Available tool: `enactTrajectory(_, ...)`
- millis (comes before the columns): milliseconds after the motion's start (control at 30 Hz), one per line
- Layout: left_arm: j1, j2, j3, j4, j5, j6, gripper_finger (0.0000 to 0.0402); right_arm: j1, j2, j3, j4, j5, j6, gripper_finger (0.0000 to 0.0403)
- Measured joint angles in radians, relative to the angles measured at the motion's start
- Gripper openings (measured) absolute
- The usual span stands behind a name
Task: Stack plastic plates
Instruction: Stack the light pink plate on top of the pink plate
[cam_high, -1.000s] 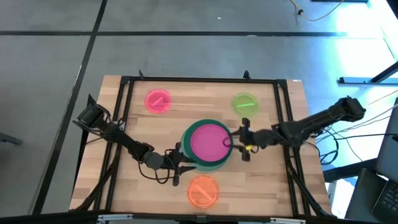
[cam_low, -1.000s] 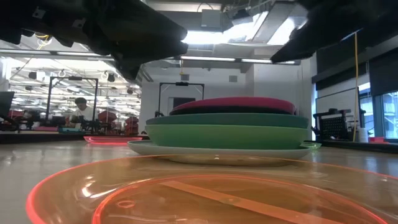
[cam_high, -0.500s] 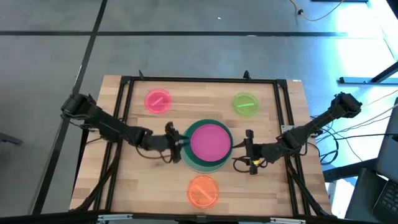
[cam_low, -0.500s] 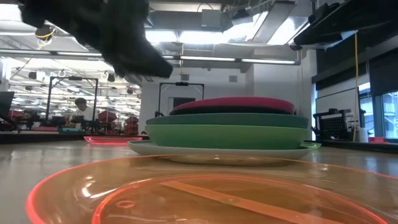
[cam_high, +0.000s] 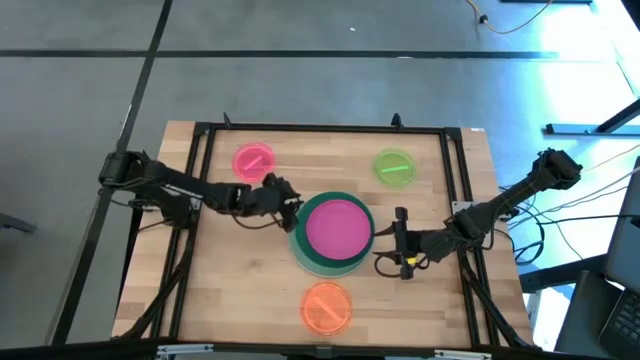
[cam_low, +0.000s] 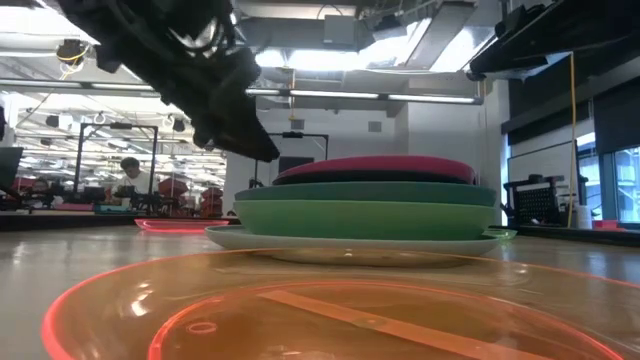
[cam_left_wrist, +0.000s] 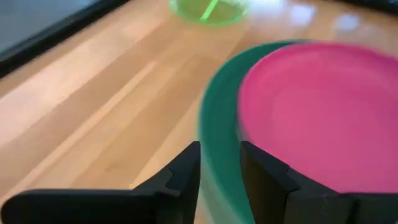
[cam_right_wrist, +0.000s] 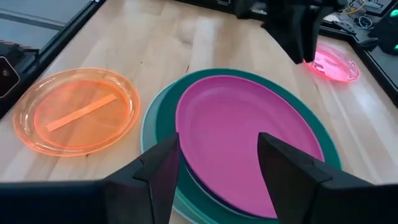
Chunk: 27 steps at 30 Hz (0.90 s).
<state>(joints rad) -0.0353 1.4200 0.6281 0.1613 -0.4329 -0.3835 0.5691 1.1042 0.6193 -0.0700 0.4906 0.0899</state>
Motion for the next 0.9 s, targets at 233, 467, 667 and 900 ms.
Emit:
enactTrajectory(233,0.115,0.000,0.000,-0.112,0.031,0.001,0.0148,0.000,0.000,0.000,0.000,0.039,-0.020,0.0205)
enactTrajectory(467,0.170,0.000,0.000,-0.210,0.029,0.001,0.0168,0.000,0.000,0.000,0.000,0.039,-0.020,0.0205)
enactTrajectory(667,0.190,0.000,0.000,-0.271,0.027,0.001,0.0168,0.000,0.001,0.000,0.000,0.038,-0.020,0.0205)
enactTrajectory(900,0.232,0.001,0.000,-0.332,0.033,-0.005,0.0168,0.000,0.001,0.000,0.000,0.038,-0.020,0.0205)
